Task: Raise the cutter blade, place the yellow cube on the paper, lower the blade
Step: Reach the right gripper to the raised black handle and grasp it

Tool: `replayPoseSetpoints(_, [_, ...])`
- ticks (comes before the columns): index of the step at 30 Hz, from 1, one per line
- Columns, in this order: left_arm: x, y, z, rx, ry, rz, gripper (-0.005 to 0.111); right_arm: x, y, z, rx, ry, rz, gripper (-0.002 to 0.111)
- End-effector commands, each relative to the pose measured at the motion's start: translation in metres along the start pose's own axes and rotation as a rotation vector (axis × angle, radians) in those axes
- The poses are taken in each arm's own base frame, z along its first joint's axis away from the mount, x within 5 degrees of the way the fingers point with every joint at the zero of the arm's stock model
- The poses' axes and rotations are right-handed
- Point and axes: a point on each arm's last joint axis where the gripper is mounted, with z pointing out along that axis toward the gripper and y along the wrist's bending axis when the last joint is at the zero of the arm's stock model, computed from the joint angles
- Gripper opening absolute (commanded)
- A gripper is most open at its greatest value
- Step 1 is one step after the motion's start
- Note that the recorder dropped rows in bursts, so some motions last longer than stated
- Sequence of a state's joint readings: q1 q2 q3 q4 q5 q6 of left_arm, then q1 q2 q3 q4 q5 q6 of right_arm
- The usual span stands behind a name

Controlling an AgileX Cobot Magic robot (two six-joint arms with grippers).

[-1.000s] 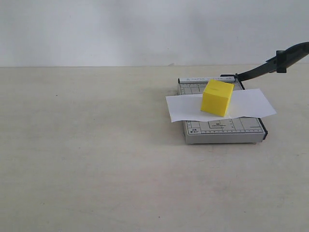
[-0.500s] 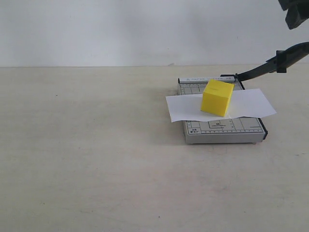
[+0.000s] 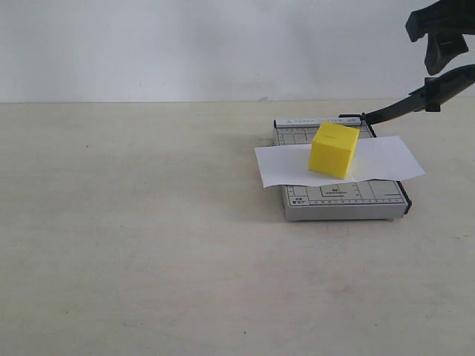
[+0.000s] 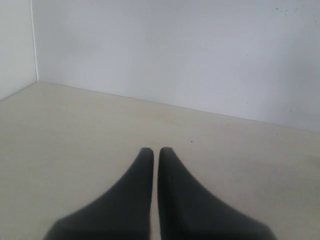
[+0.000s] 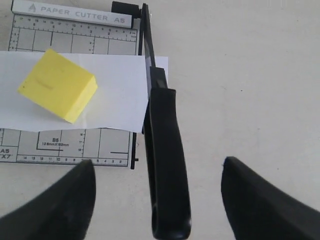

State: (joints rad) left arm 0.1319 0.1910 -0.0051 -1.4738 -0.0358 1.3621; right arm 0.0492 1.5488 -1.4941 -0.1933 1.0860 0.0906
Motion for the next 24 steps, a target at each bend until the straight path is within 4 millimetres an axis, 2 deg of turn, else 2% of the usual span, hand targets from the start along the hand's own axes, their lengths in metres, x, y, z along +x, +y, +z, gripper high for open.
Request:
replayPoseSetpoints(1, [0.0016,-0.0005,-0.0002,0.008,0.003,-0.009,0.004,0.0025,0.0019,0.0096,-0.002,0.045,0.012,0.066])
replayPoseSetpoints(2, [0.0016,-0.0005,-0.0002,0.008,0.003,-0.009,0.004,0.0024,0.0025,0.0124,-0.003,0.053,0.017,0.064])
replayPoseSetpoints(6, [0.0016,-0.0005,-0.0002,0.008,0.003,-0.009,0.004,0.0027,0.0029,0.015,-0.002,0.065,0.026,0.038])
replayPoseSetpoints(9, [0.0016,-0.0005,-0.0002,0.008,0.003,-0.009,0.004,0.0027,0.0029,0.015,-0.002,0.065,0.026,0.025])
replayPoseSetpoints(12, [0.0016,-0.0003,-0.0002,0.005,0.002,-0.009,0.004,0.0028,0.0022,0.015,0.006,0.066,0.021,0.02])
replayPoseSetpoints(18, [0.0016,-0.0003,-0.0002,0.005,0.002,-0.009,0.004,0.0032,0.0003,0.0149,0.026,0.07,0.004,0.019])
replayPoseSetpoints(19, [0.0016,-0.0003,-0.0002,0.005,0.002,-0.009,0.004,0.0036,0.0003,0.0149,0.026,0.075,-0.004,0.016])
replayPoseSetpoints(21, [0.0016,-0.0003,-0.0002,0.005,0.002,-0.009,0.004,0.0058,0.0,0.0147,0.028,0.099,-0.011,0.002])
replayPoseSetpoints(24, [0.0016,-0.0003,-0.0002,0.005,0.002,-0.009,0.004,0.0089,0.0001,0.0143,0.027,0.133,-0.017,0.0])
